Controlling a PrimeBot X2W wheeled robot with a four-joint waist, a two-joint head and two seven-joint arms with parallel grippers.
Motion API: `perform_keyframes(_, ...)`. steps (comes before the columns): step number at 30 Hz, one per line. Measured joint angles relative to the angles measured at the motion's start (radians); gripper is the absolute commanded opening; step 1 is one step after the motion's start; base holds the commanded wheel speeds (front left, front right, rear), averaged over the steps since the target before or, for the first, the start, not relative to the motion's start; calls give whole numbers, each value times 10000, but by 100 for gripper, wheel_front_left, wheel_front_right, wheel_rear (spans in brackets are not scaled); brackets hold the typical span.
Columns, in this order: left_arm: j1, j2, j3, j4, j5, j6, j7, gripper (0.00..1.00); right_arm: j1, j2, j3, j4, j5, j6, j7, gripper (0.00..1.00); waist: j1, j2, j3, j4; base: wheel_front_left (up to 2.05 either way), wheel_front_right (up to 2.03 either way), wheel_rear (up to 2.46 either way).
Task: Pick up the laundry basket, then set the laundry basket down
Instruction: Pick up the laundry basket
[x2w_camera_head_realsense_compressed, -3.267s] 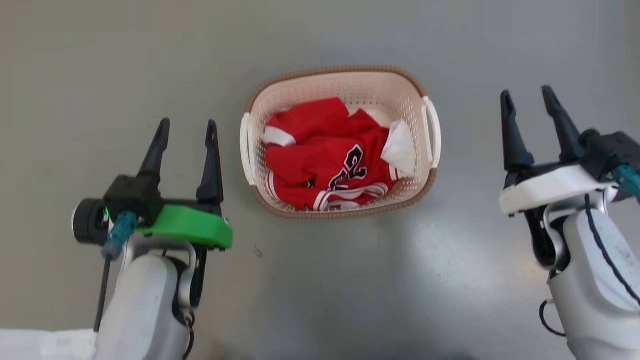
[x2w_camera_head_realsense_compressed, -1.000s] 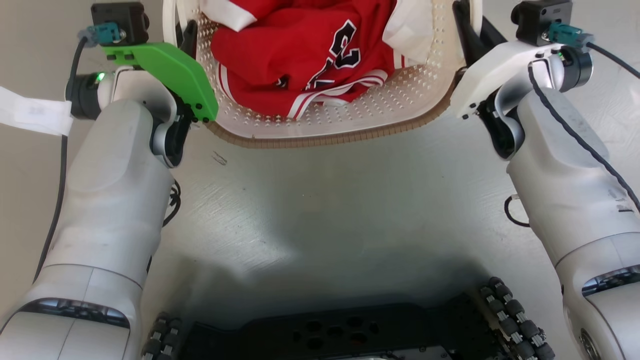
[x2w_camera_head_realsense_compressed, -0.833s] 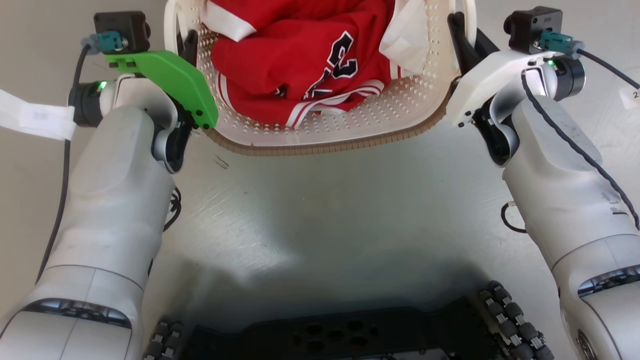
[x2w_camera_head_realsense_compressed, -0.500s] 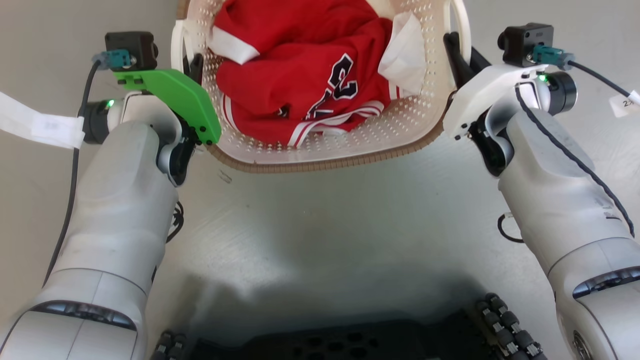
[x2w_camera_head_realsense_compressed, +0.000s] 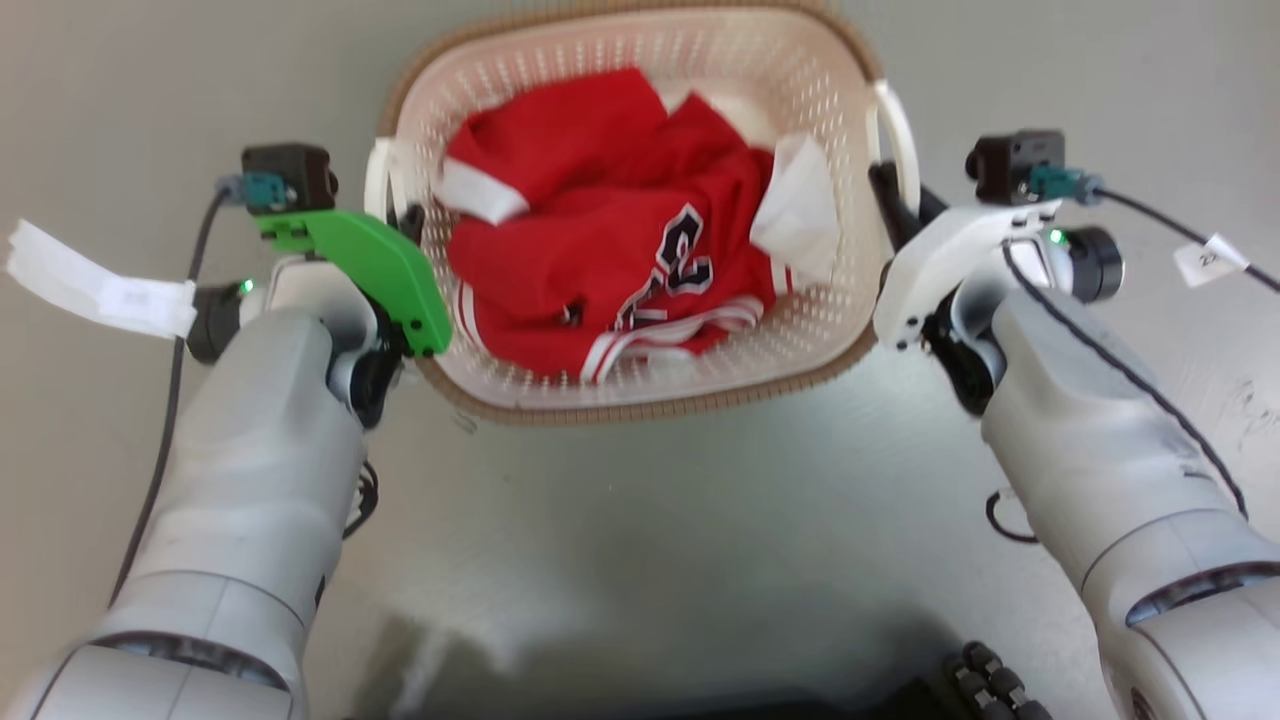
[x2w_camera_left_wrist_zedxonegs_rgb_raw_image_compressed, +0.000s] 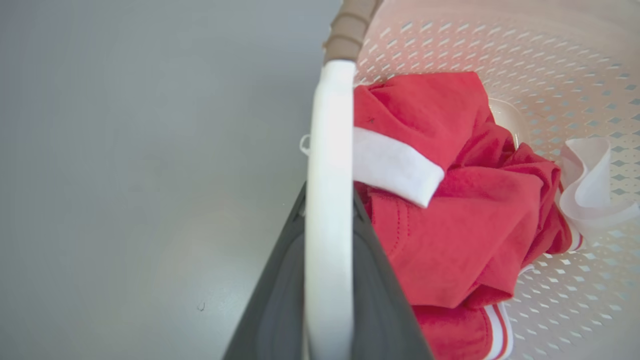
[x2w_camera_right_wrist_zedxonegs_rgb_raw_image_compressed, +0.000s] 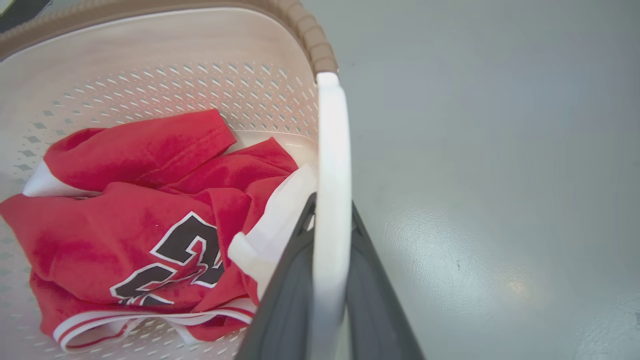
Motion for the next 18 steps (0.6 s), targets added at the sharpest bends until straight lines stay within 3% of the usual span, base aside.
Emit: perform_keyframes(18,1040,-109,-305,769,-748,-119,1101,0,1005,207,456,899,570,67,711,0,-1,0,-2373,-101,0,0,0)
